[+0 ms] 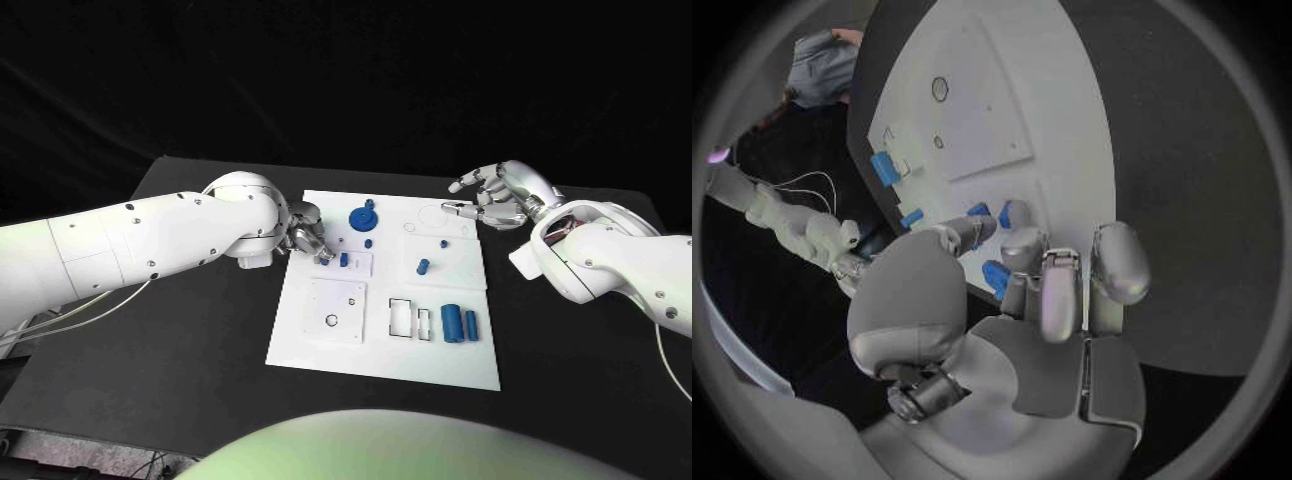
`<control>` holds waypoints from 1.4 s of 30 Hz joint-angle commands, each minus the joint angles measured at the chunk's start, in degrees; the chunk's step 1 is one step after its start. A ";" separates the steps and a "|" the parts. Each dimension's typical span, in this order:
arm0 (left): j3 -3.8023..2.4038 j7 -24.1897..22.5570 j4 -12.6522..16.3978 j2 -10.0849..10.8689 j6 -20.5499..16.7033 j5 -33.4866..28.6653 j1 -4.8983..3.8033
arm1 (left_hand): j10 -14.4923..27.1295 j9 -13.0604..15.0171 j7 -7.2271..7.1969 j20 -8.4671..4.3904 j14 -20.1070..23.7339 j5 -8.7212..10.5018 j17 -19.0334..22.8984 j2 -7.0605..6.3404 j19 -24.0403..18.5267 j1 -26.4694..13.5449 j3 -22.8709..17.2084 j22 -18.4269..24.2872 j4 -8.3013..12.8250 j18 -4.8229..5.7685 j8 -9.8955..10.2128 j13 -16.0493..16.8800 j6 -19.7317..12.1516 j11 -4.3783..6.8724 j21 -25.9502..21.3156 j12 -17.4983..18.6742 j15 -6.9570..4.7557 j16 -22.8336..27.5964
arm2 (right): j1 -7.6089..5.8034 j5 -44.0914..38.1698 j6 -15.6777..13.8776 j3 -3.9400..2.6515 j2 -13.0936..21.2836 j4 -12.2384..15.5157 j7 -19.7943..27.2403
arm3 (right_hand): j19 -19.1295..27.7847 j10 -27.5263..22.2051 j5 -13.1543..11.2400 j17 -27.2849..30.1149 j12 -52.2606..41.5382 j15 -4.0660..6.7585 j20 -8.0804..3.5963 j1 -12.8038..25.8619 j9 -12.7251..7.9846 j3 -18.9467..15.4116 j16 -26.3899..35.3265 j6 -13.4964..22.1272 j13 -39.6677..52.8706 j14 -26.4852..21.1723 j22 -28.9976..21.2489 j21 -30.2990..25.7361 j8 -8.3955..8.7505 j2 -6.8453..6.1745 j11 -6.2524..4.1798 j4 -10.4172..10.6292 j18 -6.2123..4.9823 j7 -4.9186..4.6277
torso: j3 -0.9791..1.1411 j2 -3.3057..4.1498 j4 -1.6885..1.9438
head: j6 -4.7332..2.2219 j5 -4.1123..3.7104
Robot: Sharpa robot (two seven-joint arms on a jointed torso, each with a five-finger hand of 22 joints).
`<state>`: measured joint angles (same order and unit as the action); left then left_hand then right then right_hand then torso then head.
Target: Assemble the parts on the task board
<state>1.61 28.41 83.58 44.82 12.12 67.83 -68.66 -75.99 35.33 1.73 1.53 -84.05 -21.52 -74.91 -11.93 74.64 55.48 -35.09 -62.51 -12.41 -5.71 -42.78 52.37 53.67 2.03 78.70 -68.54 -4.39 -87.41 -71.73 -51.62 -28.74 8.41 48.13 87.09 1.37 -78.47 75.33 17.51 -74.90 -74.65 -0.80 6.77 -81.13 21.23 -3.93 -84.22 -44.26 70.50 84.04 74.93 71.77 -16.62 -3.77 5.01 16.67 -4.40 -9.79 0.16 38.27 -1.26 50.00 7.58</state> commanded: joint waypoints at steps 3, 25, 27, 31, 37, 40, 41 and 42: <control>-0.01 -0.21 -0.07 -0.04 0.40 -0.52 0.01 | -0.24 -0.12 0.22 0.08 -4.56 0.40 -9.66 0.14 0.29 0.21 1.21 -0.01 -0.56 0.25 0.32 0.10 0.42 -0.09 -0.39 0.36 -0.45 -0.16 | 0.04 -0.54 0.27 -0.01 -0.01 0.02 0.22 | -0.12 -0.35 0.36 -1.38 0.02 0.21 -0.15 0.47 -0.06 -0.35 0.33 0.47 0.02 2.75 1.04 -0.13 -0.24 0.06 -0.05 -0.12 -0.45 -0.11 | 0.00 -0.02 0.02 | 0.00 0.03; -3.18 -10.66 1.04 1.31 -18.14 -10.31 -0.94 | 14.63 -1.15 4.41 2.66 0.54 -0.21 2.53 0.24 -11.70 5.01 11.83 19.66 -4.25 -3.26 3.63 -19.07 -9.27 -3.83 -12.01 13.90 2.56 6.37 | 0.05 -0.54 0.13 -0.01 -0.19 -0.13 0.32 | -0.10 -0.39 0.34 -1.30 0.06 0.21 -0.15 0.51 -0.07 -0.37 0.37 0.48 -0.04 2.74 1.01 -0.18 -0.26 0.07 -0.05 -0.10 -0.46 -0.11 | 0.09 -0.01 -0.10 | 0.00 -0.41; -3.26 -13.04 0.72 0.86 -19.69 -10.62 -1.01 | 17.40 -1.57 5.50 3.23 3.33 -0.39 7.54 0.25 -16.19 7.49 11.99 26.27 -3.97 -4.42 4.04 -19.70 -11.45 -4.88 -16.33 14.70 3.49 9.34 | 0.05 -0.54 0.08 -0.01 -0.21 -0.14 0.33 | -0.01 -0.41 0.32 -1.18 0.08 0.21 -0.15 0.60 -0.10 -0.42 0.43 0.51 -0.07 2.71 0.89 -0.35 -0.29 0.08 -0.05 -0.07 -0.50 -0.11 | 0.08 -0.01 -0.11 | 0.00 -0.53; -2.99 -18.97 -0.15 -0.81 -22.46 -8.81 -1.05 | 20.99 -2.64 6.26 3.96 8.54 -0.15 16.18 -1.61 -18.32 19.37 9.78 29.20 0.87 -4.77 3.73 -21.58 -12.16 -5.44 -19.85 16.24 4.08 14.70 | 0.05 -0.54 -0.52 -0.01 -0.35 -0.21 0.61 | 0.15 -0.58 0.34 -0.91 0.24 0.21 -0.15 0.60 -0.11 -0.42 0.56 0.51 -0.29 2.65 0.69 -0.62 -0.31 0.09 -0.05 -0.08 -0.57 -0.11 | -0.03 0.05 -0.07 | 0.00 -0.97; -1.48 -26.75 -2.41 -3.88 -24.64 -2.68 -0.98 | 26.82 -8.28 8.40 5.83 19.24 0.17 30.62 -3.19 -21.04 24.80 6.32 31.02 3.62 -4.73 9.72 -30.65 -15.41 -8.06 -23.49 27.84 6.36 24.23 | 0.05 -0.51 -1.00 -0.01 -0.51 -0.24 0.96 | 0.59 -0.87 0.49 -0.03 0.53 0.22 -0.16 0.49 -0.13 -0.36 0.98 0.52 -0.63 2.43 0.15 -1.35 -0.34 0.12 -0.05 -0.14 -0.75 -0.11 | -0.04 0.04 -0.22 | 0.00 -1.29; -0.67 -29.46 -3.90 -5.39 -24.97 1.16 -0.95 | 26.35 -11.19 8.56 6.17 21.27 0.29 33.30 -3.40 -21.90 25.65 6.00 30.54 5.13 -4.78 12.29 -34.77 -13.97 -8.31 -23.04 32.11 6.74 24.84 | 0.05 -0.50 -1.09 -0.01 -0.51 -0.27 1.02 | 0.68 -0.98 0.52 0.10 0.63 0.22 -0.16 0.46 -0.13 -0.35 1.05 0.52 -0.76 2.39 0.04 -1.50 -0.35 0.12 -0.05 -0.15 -0.79 -0.11 | 0.02 -0.01 -0.13 | 0.00 -1.55; -0.47 -30.09 -4.41 -5.87 -24.89 2.61 -0.91 | 26.38 -11.96 8.52 6.21 21.60 0.32 33.84 -3.43 -22.12 25.79 6.01 30.34 5.54 -4.79 13.08 -35.68 -13.65 -8.36 -22.81 33.01 6.71 24.82 | 0.05 -0.47 -1.10 -0.01 -0.51 -0.27 1.05 | 0.75 -1.12 0.57 0.29 0.77 0.22 -0.16 0.43 -0.14 -0.34 1.15 0.54 -0.93 2.33 -0.04 -1.62 -0.35 0.13 -0.06 -0.16 -0.82 -0.11 | 0.01 0.02 -0.07 | 0.00 -1.63; -0.34 -30.49 -4.80 -6.25 -24.74 3.86 -0.87 | 26.25 -12.79 8.45 6.20 21.86 0.27 34.29 -3.36 -22.36 25.95 5.98 30.09 6.00 -4.79 13.98 -36.56 -13.38 -8.34 -22.52 33.80 6.63 24.71 | 0.05 -0.43 -1.11 -0.01 -0.52 -0.28 1.07 | 1.04 -1.60 0.63 0.83 1.26 0.22 -0.16 0.39 -0.16 -0.32 1.43 0.56 -1.51 2.18 -0.39 -2.11 -0.38 0.13 -0.06 -0.16 -0.93 -0.11 | 0.00 0.06 -0.08 | 0.00 -1.65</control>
<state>1.30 3.96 79.05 38.82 -10.56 65.60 -69.53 -49.45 22.83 10.18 7.69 -62.62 -21.50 -40.84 -15.14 52.48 80.93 -29.15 -32.34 -6.57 -9.83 -29.11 16.15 40.11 -6.04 56.05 -35.05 2.26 -62.77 -71.72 -51.62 -29.48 8.41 47.67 86.81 1.66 -77.70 73.99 17.76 -74.22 -73.55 -0.81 6.54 -81.13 21.12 -4.09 -82.92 -44.07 69.08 84.04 74.67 69.81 -16.62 -3.77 4.92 16.52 -4.40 -9.97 0.14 38.31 -1.40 50.00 6.07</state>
